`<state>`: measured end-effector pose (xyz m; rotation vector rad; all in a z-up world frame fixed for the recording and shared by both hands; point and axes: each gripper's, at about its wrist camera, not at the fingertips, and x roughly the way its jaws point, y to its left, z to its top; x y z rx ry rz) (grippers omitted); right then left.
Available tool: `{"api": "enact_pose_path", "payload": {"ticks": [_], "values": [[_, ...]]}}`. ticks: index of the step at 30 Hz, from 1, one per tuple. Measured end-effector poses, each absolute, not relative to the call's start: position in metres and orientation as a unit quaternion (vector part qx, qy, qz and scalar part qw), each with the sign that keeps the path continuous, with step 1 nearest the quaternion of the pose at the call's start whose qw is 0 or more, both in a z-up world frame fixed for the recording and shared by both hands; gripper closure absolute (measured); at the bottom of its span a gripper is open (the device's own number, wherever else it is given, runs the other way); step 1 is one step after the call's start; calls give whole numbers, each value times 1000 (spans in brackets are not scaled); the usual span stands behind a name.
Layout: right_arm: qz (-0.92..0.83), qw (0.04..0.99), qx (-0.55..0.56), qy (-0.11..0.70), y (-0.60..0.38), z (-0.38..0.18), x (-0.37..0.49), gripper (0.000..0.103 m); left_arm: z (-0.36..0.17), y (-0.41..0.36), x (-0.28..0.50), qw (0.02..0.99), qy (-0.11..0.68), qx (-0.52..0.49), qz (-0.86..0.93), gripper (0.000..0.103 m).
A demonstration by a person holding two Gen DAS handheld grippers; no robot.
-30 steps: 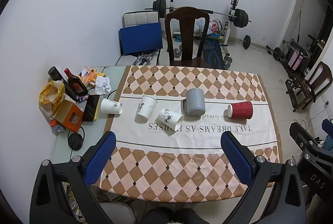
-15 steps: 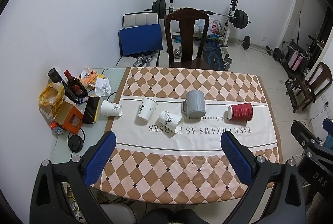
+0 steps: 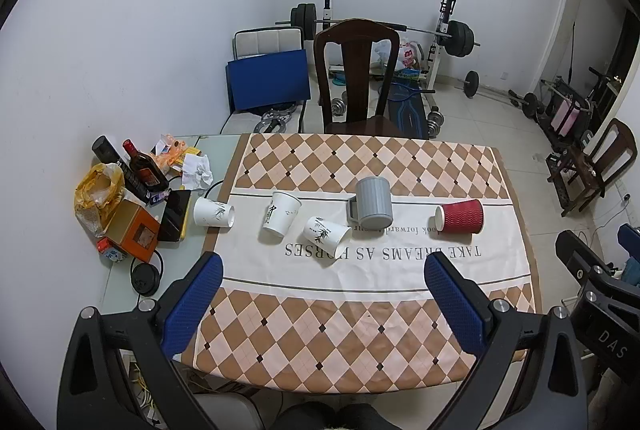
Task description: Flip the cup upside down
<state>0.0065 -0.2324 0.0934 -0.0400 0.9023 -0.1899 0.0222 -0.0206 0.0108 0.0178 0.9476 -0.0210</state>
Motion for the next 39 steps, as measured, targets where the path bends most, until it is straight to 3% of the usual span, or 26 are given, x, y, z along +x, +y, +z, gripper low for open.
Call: {"api": "enact_pose_path", "payload": {"ticks": [39], "values": [[-94, 897, -15, 432, -232, 95, 0, 4, 29, -30, 37, 889, 457, 6, -12, 0]]}}
